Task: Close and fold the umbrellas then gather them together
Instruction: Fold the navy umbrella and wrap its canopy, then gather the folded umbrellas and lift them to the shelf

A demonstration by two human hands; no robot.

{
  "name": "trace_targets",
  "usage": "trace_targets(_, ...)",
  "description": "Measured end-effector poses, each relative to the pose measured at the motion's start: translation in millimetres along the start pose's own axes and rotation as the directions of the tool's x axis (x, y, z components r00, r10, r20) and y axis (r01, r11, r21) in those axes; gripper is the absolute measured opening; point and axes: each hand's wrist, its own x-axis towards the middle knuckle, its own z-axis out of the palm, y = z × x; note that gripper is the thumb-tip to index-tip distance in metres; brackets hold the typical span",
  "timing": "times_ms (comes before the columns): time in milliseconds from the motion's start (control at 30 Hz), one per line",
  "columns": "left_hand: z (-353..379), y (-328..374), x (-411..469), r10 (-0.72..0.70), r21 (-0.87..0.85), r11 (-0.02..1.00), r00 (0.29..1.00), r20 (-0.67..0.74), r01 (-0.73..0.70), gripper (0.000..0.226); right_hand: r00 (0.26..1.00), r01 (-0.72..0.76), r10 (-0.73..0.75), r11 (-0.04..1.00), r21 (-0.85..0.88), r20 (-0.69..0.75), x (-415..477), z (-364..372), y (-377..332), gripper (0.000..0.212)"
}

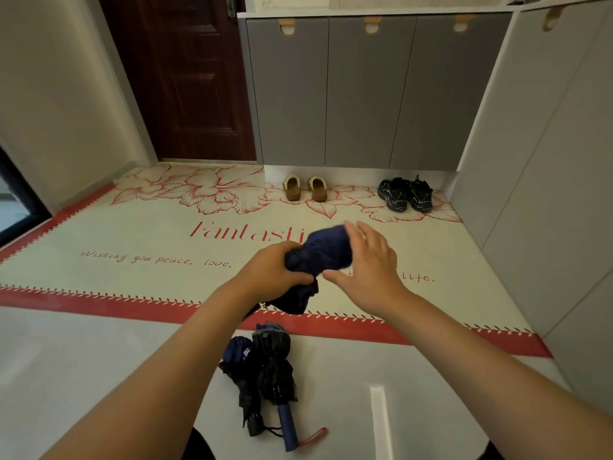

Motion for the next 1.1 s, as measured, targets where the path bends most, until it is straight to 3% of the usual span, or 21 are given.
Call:
trace_targets(33, -1.8, -2.2, -0.6, -0.050, -0.079, 0.996, 0.998, -0.030, 0.047, 0.057, 0.996, -0.083, 0.079, 0.989, 0.118, 0.039, -0.5, 0.1, 2.6, 0.101)
trace_targets(100, -4.1, -4.9, -3.8, -0.161, -0.268, 0.952, 0.986, -0.035, 0.146, 0.048, 0.943, -0.290, 0.196, 0.881, 0.375, 0.268, -3.5, 1.9, 8.6, 0.105)
trace_targets(233, 9.3, -7.4, -10.7, -0.269, -0.500, 0.818, 0.958, 0.102, 0.283, 0.037, 0.761, -0.600, 0.177, 0.557, 0.574, 0.624, -14.3, 11.4, 12.6, 0.081)
trace_targets(367, 31.7, -0.6, -12.8, -0.217, -0.638, 0.694, 0.942, 0.256, 0.333, 0.043, 0.690, -0.670, -0.011, 0.369, 0.645, 0.723, -23.4, 17.1, 4.9, 0.045)
trace_targets(500, 51.2, 0.9, -13.4, -0.202, -0.676, 0.632, 0.923, 0.327, 0.378, 0.051, 0.749, -0.621, 0.072, 0.424, 0.660, 0.659, -27.2, 26.3, 12.9, 0.030)
trace_targets(667, 77.5, -7.0, 3.7, -0.253, -0.510, 0.730, 0.874, 0.415, 0.454, 0.038, 0.725, -0.679, 0.232, 0.398, 0.617, 0.648, -30.3, 51.8, 44.2, 0.026)
trace_targets(767, 104.3, -21.6, 23.4, -0.350, -0.312, 0.812, 0.839, 0.416, 0.493, 0.032, 0.686, -0.720, 0.308, 0.421, 0.552, 0.660, -29.8, 80.0, 61.2, 0.028)
trace_targets(933, 147.2, -77.1, 41.3, -0.319, -0.031, 0.933, 0.864, 0.390, 0.358, 0.021, 0.614, -0.775, 0.389, 0.462, 0.431, 0.687, -29.2, 129.1, 87.6, 0.028)
trace_targets(1000, 162.3, -108.0, 47.3, -0.322, 0.151, 0.947, 0.868, 0.378, 0.285, 0.022, 0.574, -0.797, 0.412, 0.477, 0.370, 0.708, -26.5, 150.8, 98.6, 0.022)
trace_targets(1100, 180.1, -154.1, 55.8, -0.413, 0.315, 0.894, 0.859, 0.303, 0.319, 0.032, 0.526, -0.821, 0.446, 0.490, 0.293, 0.724, -20.6, 186.8, 114.3, 0.027)
